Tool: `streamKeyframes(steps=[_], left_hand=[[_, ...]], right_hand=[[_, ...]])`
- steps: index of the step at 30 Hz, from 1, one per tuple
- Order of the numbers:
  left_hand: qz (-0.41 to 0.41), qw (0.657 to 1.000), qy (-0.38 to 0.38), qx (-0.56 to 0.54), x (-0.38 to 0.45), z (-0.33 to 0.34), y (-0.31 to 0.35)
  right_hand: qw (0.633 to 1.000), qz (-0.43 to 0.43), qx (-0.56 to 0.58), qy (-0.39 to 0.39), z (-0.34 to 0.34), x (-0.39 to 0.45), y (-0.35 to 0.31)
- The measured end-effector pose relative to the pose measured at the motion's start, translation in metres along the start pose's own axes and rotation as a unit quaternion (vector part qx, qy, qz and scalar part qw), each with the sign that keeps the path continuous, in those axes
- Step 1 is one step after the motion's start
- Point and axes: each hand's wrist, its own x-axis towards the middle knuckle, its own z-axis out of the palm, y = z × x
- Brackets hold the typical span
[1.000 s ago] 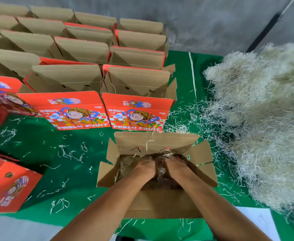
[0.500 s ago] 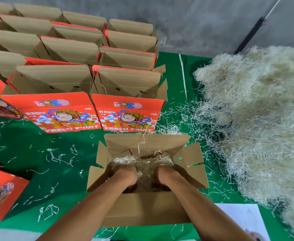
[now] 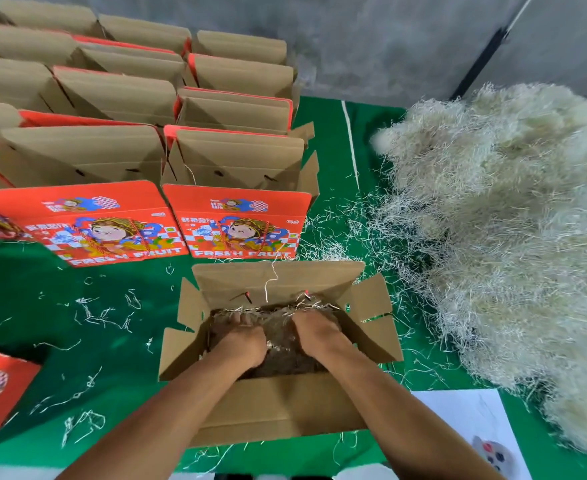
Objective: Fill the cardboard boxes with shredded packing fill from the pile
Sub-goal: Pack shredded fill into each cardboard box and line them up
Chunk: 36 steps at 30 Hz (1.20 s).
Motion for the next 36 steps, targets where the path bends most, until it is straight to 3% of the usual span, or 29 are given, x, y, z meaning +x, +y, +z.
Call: streamKeyframes(steps=[2, 6, 8, 12, 14, 18, 21, 24, 28, 30, 34, 36], left_hand=[[-0.001, 0.999, -0.032, 0.029, 0.000, 0.002, -0.002], [0.029, 0.998, -0.056, -0.013, -0.006, 0.005, -0.012], [0.041, 0.997, -0.047, -0.046, -0.012, 0.002, -0.017], [0.059, 0.997, -0.004, -0.056, -0.023, -0.005, -0.011], [0.047, 0.998, 0.008, -0.041, -0.026, -0.006, -0.007], [0.029, 0.990, -0.099, -0.098, -0.020, 0.006, -0.011], [0.039, 0.982, -0.138, -0.122, -0.021, 0.005, -0.018], [0.047, 0.983, -0.122, -0.127, -0.029, 0.004, -0.019], [0.049, 0.983, -0.090, -0.151, -0.036, 0.002, -0.025], [0.072, 0.982, -0.060, -0.162, -0.038, -0.002, -0.030], [0.069, 0.979, 0.038, -0.186, -0.053, -0.029, -0.032], [0.076, 0.975, 0.070, -0.198, -0.063, -0.049, -0.026]], right_hand=[[0.999, 0.032, 0.008, -0.031, 0.005, -0.002, 0.015], [0.984, 0.035, -0.015, -0.175, 0.022, -0.013, 0.020], [0.986, 0.027, -0.015, -0.164, 0.019, -0.014, 0.017], [0.998, -0.003, 0.035, -0.061, 0.005, -0.010, 0.010], [0.996, -0.037, 0.032, -0.076, 0.002, -0.009, 0.004], [0.988, -0.028, 0.137, -0.062, -0.001, -0.008, 0.004], [0.938, -0.009, 0.346, 0.003, -0.007, -0.004, -0.001], [0.903, 0.070, 0.420, -0.059, -0.001, 0.000, -0.005], [0.842, 0.182, 0.501, -0.086, -0.001, 0.001, 0.002], [0.861, 0.150, 0.479, -0.090, -0.012, -0.003, 0.006], [0.971, -0.009, 0.238, -0.024, -0.044, -0.020, 0.021], [0.977, -0.061, 0.198, 0.041, -0.067, -0.039, 0.030]])
